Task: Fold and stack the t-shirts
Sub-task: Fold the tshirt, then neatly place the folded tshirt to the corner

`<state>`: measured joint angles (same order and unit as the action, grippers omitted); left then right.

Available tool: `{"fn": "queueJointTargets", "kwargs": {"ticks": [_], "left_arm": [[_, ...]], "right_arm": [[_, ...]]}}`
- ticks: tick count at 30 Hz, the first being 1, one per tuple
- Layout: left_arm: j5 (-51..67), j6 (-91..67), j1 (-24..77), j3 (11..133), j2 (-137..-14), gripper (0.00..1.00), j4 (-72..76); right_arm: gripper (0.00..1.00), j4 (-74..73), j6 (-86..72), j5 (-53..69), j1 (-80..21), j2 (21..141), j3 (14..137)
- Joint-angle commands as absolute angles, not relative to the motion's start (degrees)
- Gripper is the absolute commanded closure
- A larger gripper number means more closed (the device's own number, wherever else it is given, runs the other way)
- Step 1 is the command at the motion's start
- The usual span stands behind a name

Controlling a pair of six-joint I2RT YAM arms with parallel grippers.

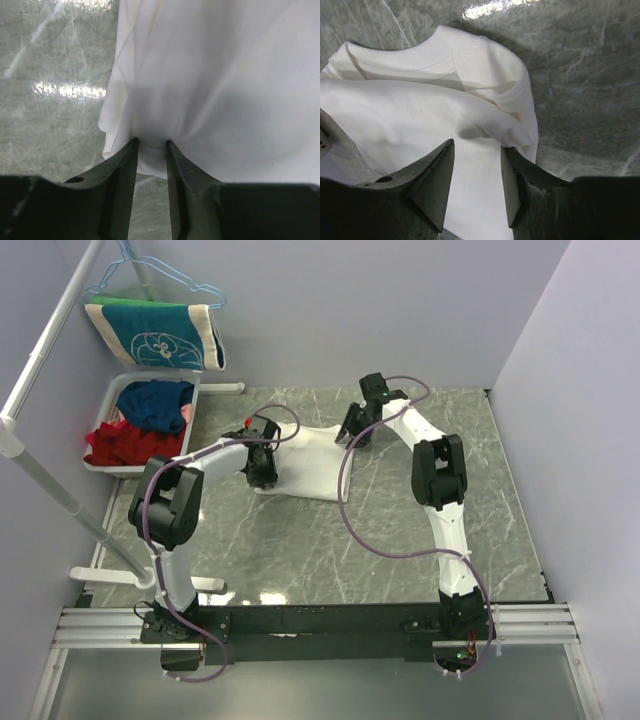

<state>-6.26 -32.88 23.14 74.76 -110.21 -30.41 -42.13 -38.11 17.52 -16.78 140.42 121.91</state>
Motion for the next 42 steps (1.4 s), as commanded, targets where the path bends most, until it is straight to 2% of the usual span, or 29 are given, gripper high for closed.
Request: {"fn": "queueJointTargets", "kwargs": {"ticks": [1,4,5,6,8,9,12,14,20,29,42], "left_arm": [[-9.8,-32.8,22.9,73.1,-109.4,0.66,-35.8],[-9.1,-32.3,23.0,73.9,-106.4,0.65,-35.6],[-9.2,-32.2,22.9,74.5,-104.4,0.64,-35.8],[-9.7,-32.2,22.9,75.7,-103.3,0.61,-36.1],[-12.7,-32.2,22.9,76.4,-99.5,0.56,-36.4],[-13.7,-32.1,22.9,76.5,-98.3,0.49,-36.2],[-16.6,-31.6,22.7,75.9,-93.5,0.42,-34.7],[-16.6,-31.5,22.2,75.4,-91.3,0.39,-33.5],[-14.9,-31.9,20.2,75.0,-90.5,0.39,-32.9],[-9.4,-32.3,16.3,72.7,-86.0,0.38,-28.9],[-6.9,-32.7,13.9,71.9,-85.5,0.37,-28.6]], "right_arm": [[0.51,-42.5,-37.3,16.1,-15.0,141.3,123.1],[0.49,-40.1,-35.7,19.0,-14.8,138.5,121.2],[0.44,-39.4,-34.8,20.2,-14.8,137.5,120.6],[0.32,-37.3,-33.2,21.3,-14.9,133.8,118.1],[0.22,-34.2,-32.5,20.8,-14.9,129.0,113.8],[0.11,-31.1,-32.0,20.3,-14.8,124.2,109.2],[0.01,-28.5,-30.3,17.9,-14.8,117.6,103.7],[0.0,-29.8,-29.1,16.4,-14.8,116.3,103.3],[0.0,-31.8,-28.0,16.1,-14.8,113.9,97.2],[0.04,-24.4,-27.6,19.3,-14.9,111.0,83.9],[0.06,-18.4,-30.4,26.7,-14.8,117.6,82.0]]}}
